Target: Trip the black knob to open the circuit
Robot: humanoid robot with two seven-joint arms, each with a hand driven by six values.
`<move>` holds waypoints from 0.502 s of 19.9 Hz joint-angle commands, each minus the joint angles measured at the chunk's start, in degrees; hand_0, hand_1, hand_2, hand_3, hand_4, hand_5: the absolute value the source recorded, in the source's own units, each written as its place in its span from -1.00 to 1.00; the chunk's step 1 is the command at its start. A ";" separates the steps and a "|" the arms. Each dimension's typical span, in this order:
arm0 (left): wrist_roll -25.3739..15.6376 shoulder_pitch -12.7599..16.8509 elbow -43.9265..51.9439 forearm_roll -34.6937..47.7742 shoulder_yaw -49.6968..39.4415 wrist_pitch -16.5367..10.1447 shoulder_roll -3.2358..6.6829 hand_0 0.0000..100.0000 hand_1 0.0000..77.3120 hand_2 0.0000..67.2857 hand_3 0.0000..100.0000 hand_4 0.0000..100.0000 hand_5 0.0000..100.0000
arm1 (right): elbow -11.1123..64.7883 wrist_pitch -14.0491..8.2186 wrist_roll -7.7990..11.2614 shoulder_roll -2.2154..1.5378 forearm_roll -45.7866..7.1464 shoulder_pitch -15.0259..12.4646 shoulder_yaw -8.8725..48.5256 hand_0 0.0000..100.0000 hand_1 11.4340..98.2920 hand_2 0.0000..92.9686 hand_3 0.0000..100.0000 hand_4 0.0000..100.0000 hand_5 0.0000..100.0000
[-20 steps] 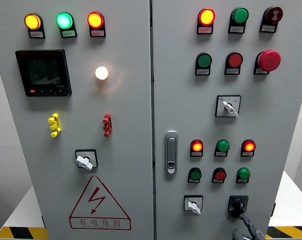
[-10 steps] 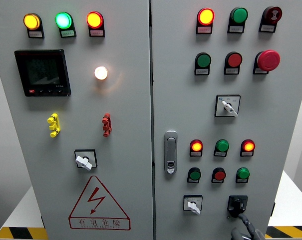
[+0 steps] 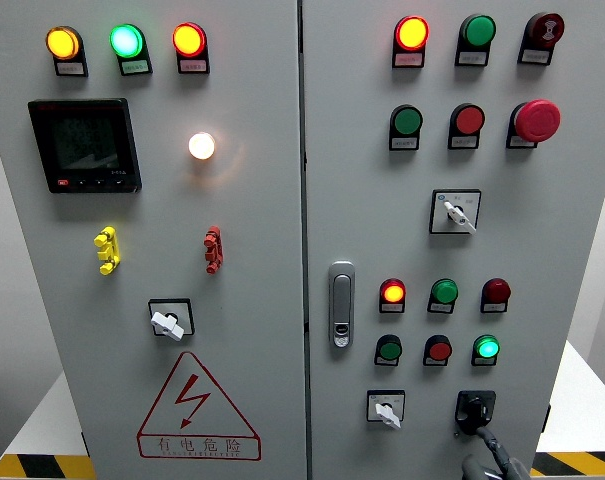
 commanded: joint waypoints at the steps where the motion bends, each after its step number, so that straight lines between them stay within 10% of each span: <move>1: 0.00 0.06 0.00 0.00 0.00 0.00 0.02 -1.00 -0.92 -0.61 -0.57 -0.87 -0.97 | -0.09 -0.09 -0.01 0.00 0.03 -0.18 -0.01 1.00 0.01 -0.96 0.94 1.00 1.00; 10: 0.00 -0.03 0.00 0.00 0.00 0.00 0.02 -1.00 -0.92 -0.61 -0.57 -0.87 -0.97 | -0.09 -0.17 0.08 0.00 0.03 -0.18 0.51 1.00 -0.02 -0.95 0.95 1.00 1.00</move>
